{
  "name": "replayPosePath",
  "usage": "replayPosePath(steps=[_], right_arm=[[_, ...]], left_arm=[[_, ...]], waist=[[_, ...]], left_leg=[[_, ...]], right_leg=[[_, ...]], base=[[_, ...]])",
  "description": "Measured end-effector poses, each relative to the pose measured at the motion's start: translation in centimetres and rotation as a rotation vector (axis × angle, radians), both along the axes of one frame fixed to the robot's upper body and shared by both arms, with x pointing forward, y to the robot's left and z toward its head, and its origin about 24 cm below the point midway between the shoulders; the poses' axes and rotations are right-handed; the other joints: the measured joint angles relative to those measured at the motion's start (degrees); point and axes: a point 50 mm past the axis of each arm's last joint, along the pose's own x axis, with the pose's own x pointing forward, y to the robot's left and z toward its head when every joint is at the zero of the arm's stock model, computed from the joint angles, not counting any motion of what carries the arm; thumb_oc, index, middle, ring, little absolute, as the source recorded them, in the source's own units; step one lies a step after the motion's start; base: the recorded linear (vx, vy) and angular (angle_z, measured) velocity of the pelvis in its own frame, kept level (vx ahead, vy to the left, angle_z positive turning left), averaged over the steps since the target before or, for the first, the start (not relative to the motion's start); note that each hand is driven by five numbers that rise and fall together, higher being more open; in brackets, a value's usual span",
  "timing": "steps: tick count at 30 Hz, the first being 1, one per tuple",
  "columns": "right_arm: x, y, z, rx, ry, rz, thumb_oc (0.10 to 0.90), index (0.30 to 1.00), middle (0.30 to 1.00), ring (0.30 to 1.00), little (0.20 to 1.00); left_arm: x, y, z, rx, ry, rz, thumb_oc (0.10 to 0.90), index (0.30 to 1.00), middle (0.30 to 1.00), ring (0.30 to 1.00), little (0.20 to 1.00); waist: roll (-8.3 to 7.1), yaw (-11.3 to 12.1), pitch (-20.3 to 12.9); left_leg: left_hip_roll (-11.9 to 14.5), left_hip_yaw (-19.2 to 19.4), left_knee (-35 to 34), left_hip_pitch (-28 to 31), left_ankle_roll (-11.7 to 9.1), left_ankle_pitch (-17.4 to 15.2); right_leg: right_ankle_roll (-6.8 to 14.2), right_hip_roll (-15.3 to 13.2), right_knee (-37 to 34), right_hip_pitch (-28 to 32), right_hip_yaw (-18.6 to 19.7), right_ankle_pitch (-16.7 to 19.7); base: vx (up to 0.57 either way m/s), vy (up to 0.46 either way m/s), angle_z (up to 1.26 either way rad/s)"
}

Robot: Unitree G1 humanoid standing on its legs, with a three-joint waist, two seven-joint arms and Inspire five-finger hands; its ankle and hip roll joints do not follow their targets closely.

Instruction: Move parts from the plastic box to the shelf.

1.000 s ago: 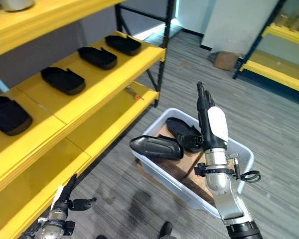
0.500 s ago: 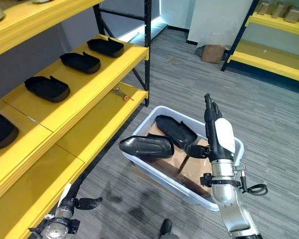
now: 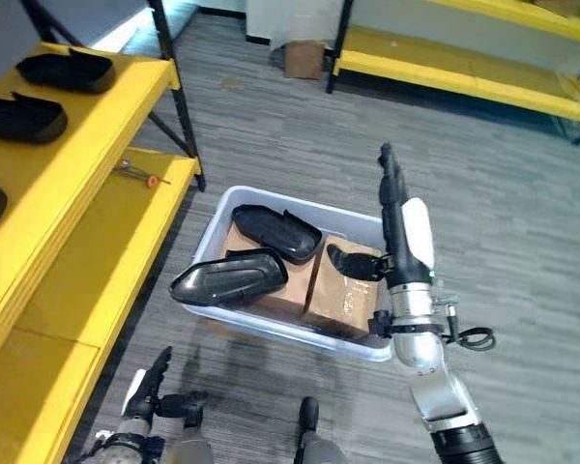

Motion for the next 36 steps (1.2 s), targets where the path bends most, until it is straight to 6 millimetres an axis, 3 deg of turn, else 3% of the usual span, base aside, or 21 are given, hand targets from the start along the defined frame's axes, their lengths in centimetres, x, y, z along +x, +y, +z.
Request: replayPosePath(steps=[2,3,7,14,19,23,25,30,36], right_arm=[[-0.2,0.2,-0.5,-0.002,0.022,0.010,0.900,1.000,1.000,1.000,1.000],[-0.1,0.7,-0.5,-0.002,0.025,0.026,0.900,1.000,1.000,1.000,1.000],[0.3,2.3,-0.5,-0.009,0.037,0.086,0.900,1.000,1.000,1.000,1.000],[0.9,1.9,0.6,-0.084,0.007,0.063,0.900,1.000,1.000,1.000,1.000],[1.5,1.4,2.1,-0.187,-0.047,0.047,0.900,1.000,1.000,1.000,1.000],[2.8,2.2,5.2,-0.290,-0.160,0.064,0.900,1.000,1.000,1.000,1.000],[3.8,2.7,7.0,-0.450,-0.213,0.078,0.900,1.000,1.000,1.000,1.000],[5.6,3.1,8.6,-0.622,-0.229,0.071,0.900,1.000,1.000,1.000,1.000],[7.3,2.4,10.3,-0.959,-0.202,0.044,0.900,1.000,1.000,1.000,1.000]], left_arm=[[0.8,1.0,0.9,0.036,-0.036,-0.002,0.900,1.000,1.000,1.000,1.000],[1.2,2.0,1.7,0.068,-0.066,0.010,0.900,1.000,1.000,1.000,1.000],[2.6,3.9,3.4,0.137,-0.139,0.051,0.900,1.000,1.000,1.000,1.000],[2.5,1.7,2.5,0.080,-0.122,0.018,0.900,1.000,1.000,1.000,1.000],[2.6,1.1,2.3,0.068,-0.119,-0.005,0.900,1.000,1.000,1.000,1.000],[2.5,1.1,2.3,0.067,-0.117,-0.001,0.900,1.000,1.000,1.000,1.000],[2.8,1.0,2.7,0.066,-0.135,-0.008,0.900,1.000,1.000,1.000,1.000],[3.6,1.0,3.4,0.070,-0.172,-0.024,0.900,1.000,1.000,1.000,1.000],[5.1,1.5,4.8,0.091,-0.242,-0.032,0.900,1.000,1.000,1.000,1.000]], waist=[[-0.42,-0.5,-0.1],[-1.12,0.5,0.0],[-2.42,0.5,0.1],[-2.97,-0.1,0.3],[-1.86,0.0,1.7],[0.37,0.1,4.0],[1.27,0.3,5.2],[1.33,1.3,8.2],[1.25,2.1,12.7]], left_leg=[[-2.9,1.2,-0.3,0.4,0.9,-0.3],[-3.6,2.5,-0.3,0.4,1.2,-0.5],[-3.7,3.6,-0.2,-0.6,1.2,-0.5],[-1.3,4.7,-0.3,-2.1,0.2,-0.4],[0.1,4.5,-0.3,-3.4,-0.6,0.2],[0.7,4.6,-0.2,-4.6,-0.8,0.9],[1.2,4.5,-0.2,-5.8,-1.0,1.3],[2.2,4.5,-0.2,-6.7,-1.1,1.8],[2.6,3.5,-0.2,-8.8,-1.6,2.4]], right_leg=[[1.6,-2.0,0.1,1.2,0.3,2.3],[2.5,-2.6,0.0,0.5,-0.1,2.4],[4.1,-2.8,0.0,-1.2,0.4,3.2],[5.2,-0.3,0.0,-3.6,1.8,2.3],[4.5,0.6,0.0,-4.8,1.5,2.3],[3.8,1.5,0.0,-6.3,1.5,2.9],[3.7,2.0,0.0,-7.5,1.4,2.9],[3.0,3.2,0.0,-8.1,1.2,3.5],[2.6,3.7,0.0,-10.0,1.0,3.8]], base=[[0.02,0.157,-0.31],[0.01,0.128,-0.24],[0.00,0.080,-0.14],[-0.01,-0.014,-0.15],[-0.04,-0.048,-0.02],[-0.05,-0.059,-0.04],[-0.04,-0.068,-0.03],[-0.04,-0.070,-0.01],[-0.04,-0.089,0.02]])
